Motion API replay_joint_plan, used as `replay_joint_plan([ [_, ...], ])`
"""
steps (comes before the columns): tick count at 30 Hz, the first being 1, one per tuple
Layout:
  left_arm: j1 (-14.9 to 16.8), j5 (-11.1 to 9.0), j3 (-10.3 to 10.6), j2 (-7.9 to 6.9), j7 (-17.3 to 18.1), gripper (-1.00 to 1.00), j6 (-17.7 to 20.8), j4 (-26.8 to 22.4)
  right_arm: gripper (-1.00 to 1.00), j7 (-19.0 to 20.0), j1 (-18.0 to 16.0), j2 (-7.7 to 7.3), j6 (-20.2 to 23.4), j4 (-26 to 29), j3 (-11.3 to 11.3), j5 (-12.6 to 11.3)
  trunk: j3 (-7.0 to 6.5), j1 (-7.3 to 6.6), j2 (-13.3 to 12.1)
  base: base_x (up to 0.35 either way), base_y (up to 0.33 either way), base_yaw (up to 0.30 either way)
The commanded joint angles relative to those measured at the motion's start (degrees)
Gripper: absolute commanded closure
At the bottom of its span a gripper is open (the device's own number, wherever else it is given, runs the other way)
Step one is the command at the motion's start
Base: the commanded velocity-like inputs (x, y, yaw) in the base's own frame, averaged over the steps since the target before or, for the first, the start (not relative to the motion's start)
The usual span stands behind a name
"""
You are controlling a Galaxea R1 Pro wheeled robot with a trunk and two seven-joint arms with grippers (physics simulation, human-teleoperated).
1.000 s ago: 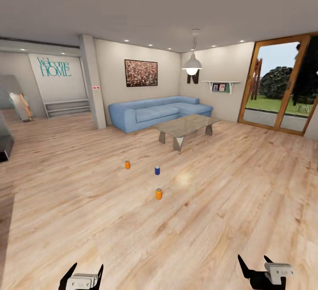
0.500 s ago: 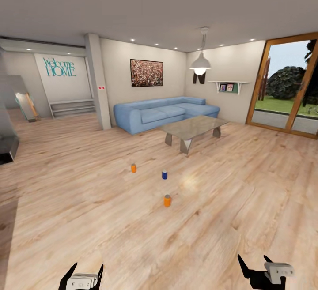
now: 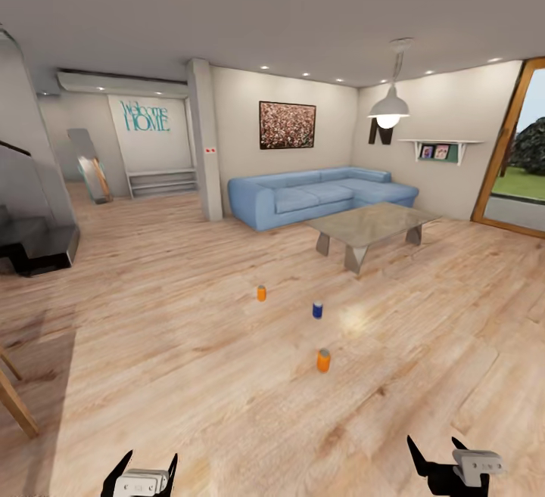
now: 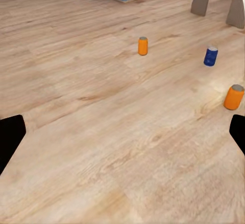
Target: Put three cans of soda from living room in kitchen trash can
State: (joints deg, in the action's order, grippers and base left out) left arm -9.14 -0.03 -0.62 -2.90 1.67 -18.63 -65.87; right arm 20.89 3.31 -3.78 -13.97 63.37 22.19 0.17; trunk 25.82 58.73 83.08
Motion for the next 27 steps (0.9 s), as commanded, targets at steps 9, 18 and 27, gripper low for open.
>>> replay_joint_plan([
  [9, 0.00, -0.10, 0.08, 0.08, -0.02, -1.00, 0.00, 0.95, -1.00, -0.05, -0.05, 0.00, 0.00, 0.00, -0.04, 0.00, 0.00, 0.00, 0.00, 0.268, 0.178, 0.257],
  [18, 0.00, -0.15, 0.09, 0.09, -0.06, -1.00, 0.00, 1.01, -1.00, -0.06, -0.04, 0.00, 0.00, 0.00, -0.02, 0.00, 0.00, 0.00, 0.00, 0.268, 0.166, 0.258],
  [27, 0.00, -0.18, 0.10, 0.09, -0.09, -1.00, 0.00, 1.01, -1.00, 0.00, -0.05, 0.00, 0.00, 0.00, -0.04, 0.00, 0.00, 0.00, 0.00, 0.268, 0.112, 0.258],
])
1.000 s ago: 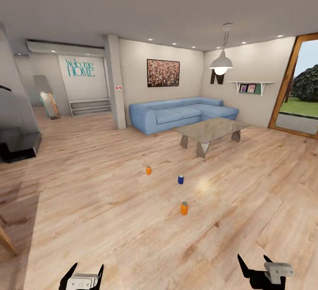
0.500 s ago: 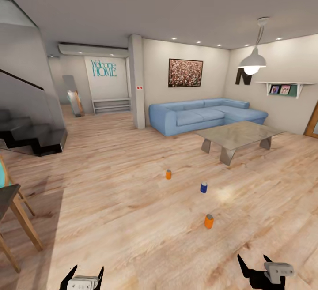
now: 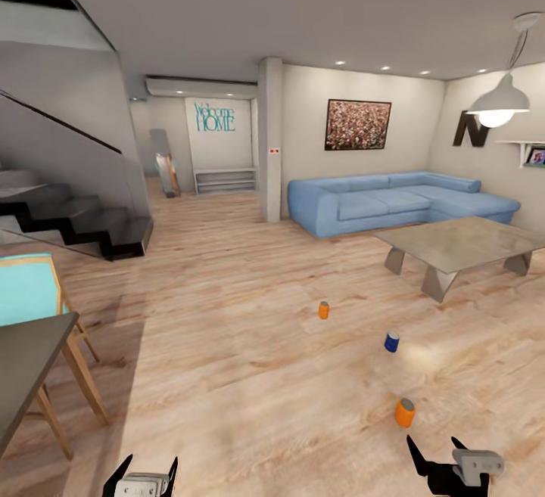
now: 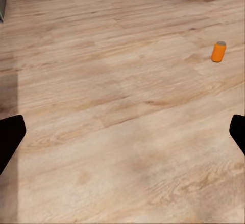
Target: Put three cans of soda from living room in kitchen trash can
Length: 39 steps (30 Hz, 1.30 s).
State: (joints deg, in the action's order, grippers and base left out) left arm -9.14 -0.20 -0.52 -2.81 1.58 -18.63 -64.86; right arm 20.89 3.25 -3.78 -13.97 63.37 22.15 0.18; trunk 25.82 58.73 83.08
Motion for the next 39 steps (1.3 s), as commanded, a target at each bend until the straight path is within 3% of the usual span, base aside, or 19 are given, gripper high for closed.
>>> replay_joint_plan([
  [1, 0.00, 0.00, 0.00, 0.00, 0.00, -1.00, 0.00, 0.00, -1.00, -0.01, 0.00, 0.00, 0.00, 0.00, 0.00, 0.00, 0.00, 0.00, 0.00, 0.268, 0.099, 0.258],
  [31, 0.00, 0.08, 0.00, 0.09, 0.00, -1.00, 0.00, 0.08, -1.00, -0.06, 0.00, 0.00, 0.00, -0.05, 0.01, 0.00, 0.00, 0.00, 0.00, 0.268, 0.037, 0.256],
  [39, 0.00, 0.06, -0.01, 0.09, 0.00, -1.00, 0.00, 0.09, -1.00, 0.03, 0.00, -0.03, 0.00, -0.02, 0.08, -0.08, 0.00, 0.00, 0.00, 0.268, -0.057, 0.058],
])
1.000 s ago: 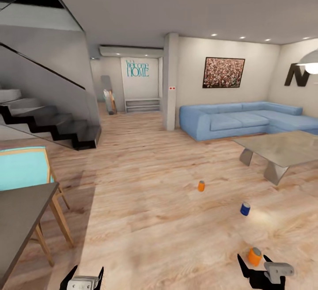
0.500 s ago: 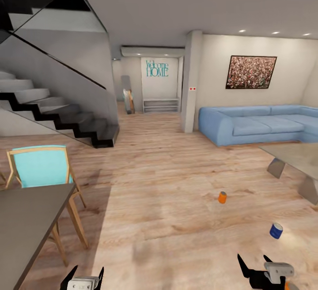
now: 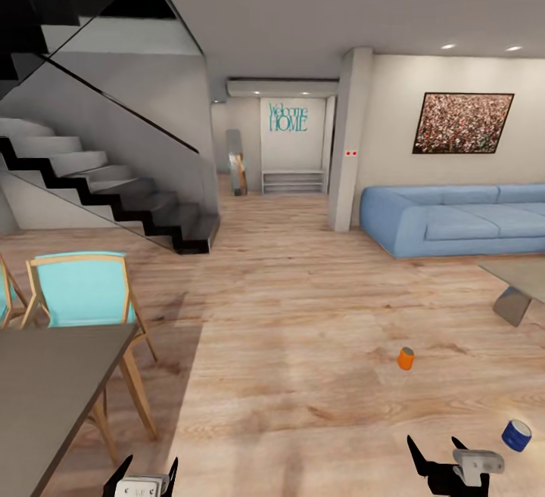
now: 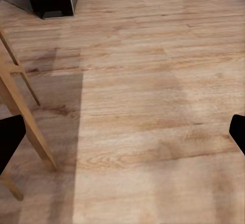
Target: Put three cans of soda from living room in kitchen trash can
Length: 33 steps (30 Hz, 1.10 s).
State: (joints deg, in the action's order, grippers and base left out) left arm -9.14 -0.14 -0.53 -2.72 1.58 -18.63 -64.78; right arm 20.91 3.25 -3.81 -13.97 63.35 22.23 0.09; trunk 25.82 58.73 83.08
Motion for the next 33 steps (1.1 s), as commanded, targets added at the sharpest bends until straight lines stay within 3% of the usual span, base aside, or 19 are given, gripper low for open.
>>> replay_joint_plan([
  [1, 0.00, -0.01, 0.00, 0.00, 0.00, -1.00, 0.00, 0.00, -1.00, 0.02, 0.00, 0.01, 0.00, 0.00, 0.00, 0.00, 0.00, 0.00, 0.00, 0.268, -0.105, 0.013],
  [13, 0.00, 0.09, 0.08, 0.01, 0.00, -1.00, 0.03, 0.07, -1.00, 0.01, 0.00, 0.03, 0.00, -0.02, -0.01, 0.07, 0.00, 0.00, 0.00, 0.268, -0.139, 0.049],
  [33, 0.00, 0.07, 0.09, 0.09, 0.00, -1.00, 0.09, 0.08, -1.00, 0.01, 0.00, 0.03, 0.00, -0.02, 0.00, 0.06, 0.00, 0.00, 0.00, 0.270, -0.151, 0.204],
])
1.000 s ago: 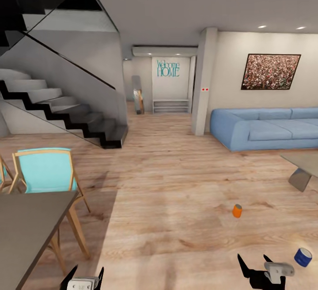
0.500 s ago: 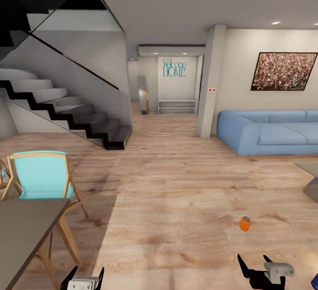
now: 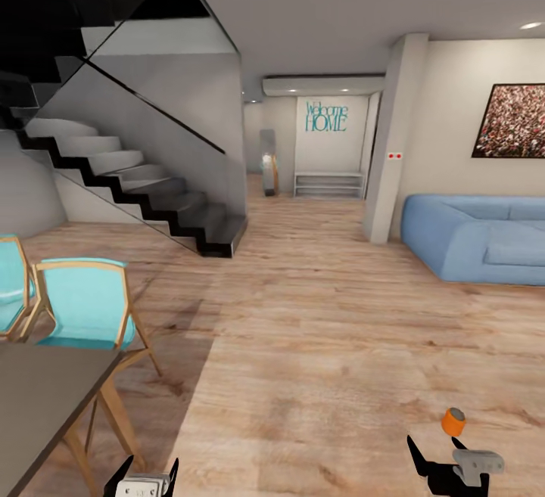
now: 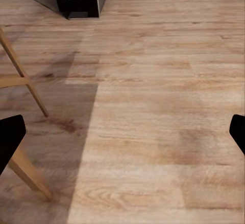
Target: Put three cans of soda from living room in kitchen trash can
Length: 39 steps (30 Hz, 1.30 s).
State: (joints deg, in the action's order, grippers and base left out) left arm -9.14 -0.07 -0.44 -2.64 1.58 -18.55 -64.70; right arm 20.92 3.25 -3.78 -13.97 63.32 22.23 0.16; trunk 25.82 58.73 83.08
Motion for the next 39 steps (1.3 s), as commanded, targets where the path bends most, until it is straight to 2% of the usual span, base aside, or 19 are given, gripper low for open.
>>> replay_joint_plan([
  [1, 0.00, 0.00, 0.00, 0.00, 0.00, -1.00, 0.00, 0.00, -1.00, 0.00, 0.00, 0.00, 0.00, 0.01, 0.00, -0.02, 0.00, 0.00, 0.00, 0.287, -0.139, 0.101],
  [10, 0.00, -0.02, 0.00, 0.00, 0.00, -1.00, -0.05, -0.05, -1.00, 0.00, 0.00, -0.08, 0.00, -0.04, 0.00, -0.07, 0.00, 0.00, 0.00, 0.307, -0.081, 0.026],
  [39, 0.00, -0.02, 0.00, 0.00, 0.00, -1.00, -0.09, -0.07, -1.00, 0.01, 0.00, -0.04, -0.18, 0.04, 0.00, 0.00, 0.00, 0.00, 0.00, 0.319, -0.003, 0.001],
])
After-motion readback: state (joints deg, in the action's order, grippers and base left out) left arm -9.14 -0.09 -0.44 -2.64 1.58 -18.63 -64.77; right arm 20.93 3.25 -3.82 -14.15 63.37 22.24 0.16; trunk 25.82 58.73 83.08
